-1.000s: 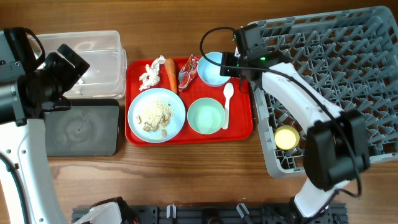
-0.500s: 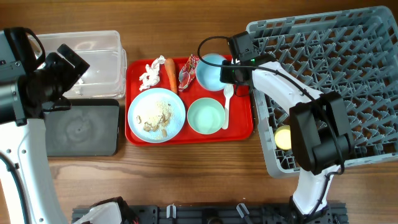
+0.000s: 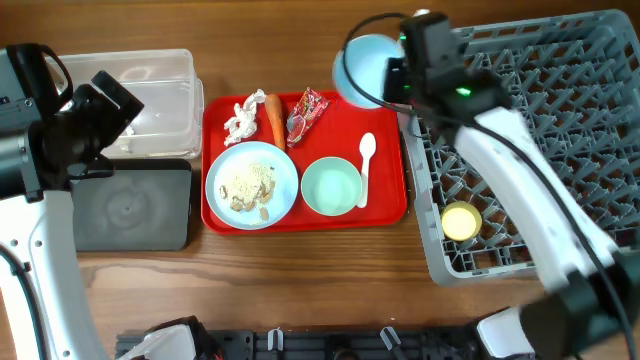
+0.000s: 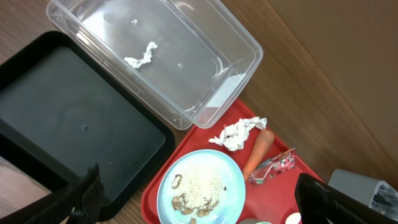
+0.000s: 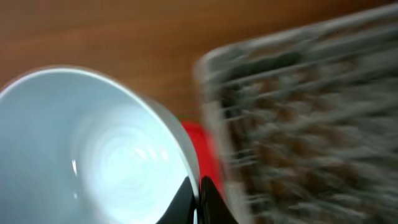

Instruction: Sort waste into correct bins and load items into the dishwasher rack

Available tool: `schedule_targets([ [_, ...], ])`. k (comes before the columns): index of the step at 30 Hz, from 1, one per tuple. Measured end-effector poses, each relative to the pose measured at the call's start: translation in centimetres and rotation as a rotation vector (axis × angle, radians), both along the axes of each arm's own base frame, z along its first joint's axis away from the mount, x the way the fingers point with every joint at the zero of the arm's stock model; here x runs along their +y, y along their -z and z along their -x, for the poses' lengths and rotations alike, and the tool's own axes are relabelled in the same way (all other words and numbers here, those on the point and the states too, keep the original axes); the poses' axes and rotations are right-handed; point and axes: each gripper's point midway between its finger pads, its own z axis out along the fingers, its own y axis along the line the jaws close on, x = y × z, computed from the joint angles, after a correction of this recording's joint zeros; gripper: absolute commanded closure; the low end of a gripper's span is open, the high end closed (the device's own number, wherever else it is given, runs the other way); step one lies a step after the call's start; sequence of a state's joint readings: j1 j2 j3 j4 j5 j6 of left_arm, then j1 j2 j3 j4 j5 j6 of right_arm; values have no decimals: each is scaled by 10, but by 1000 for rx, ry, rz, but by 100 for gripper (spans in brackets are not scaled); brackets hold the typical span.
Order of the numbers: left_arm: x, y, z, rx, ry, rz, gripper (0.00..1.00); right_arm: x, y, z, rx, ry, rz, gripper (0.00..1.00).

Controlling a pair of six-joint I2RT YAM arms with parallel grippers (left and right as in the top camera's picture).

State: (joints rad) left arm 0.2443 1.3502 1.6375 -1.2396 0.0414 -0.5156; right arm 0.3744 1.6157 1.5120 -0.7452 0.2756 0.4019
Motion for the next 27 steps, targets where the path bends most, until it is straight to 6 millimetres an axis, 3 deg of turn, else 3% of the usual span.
schedule_targets([
  [3, 0, 0, 0, 0, 0, 0, 0, -55, -27, 25, -25, 166, 213, 96],
  [6, 0, 0, 0, 1, -1, 1, 0, -108, -37, 49, -4, 339, 492, 96],
  [13, 0, 0, 0, 0, -2, 2, 0, -149, -43, 55, -3, 489, 712, 96],
  [18, 0, 0, 0, 0, -2, 2, 0, -183, -22, 46, 91, 564, 860, 96],
  [21, 0, 0, 0, 0, -2, 2, 0, -213, -6, 36, 145, 620, 919, 96],
  [27, 0, 0, 0, 0, -2, 2, 0, -259, 10, 36, 239, 667, 928, 96],
])
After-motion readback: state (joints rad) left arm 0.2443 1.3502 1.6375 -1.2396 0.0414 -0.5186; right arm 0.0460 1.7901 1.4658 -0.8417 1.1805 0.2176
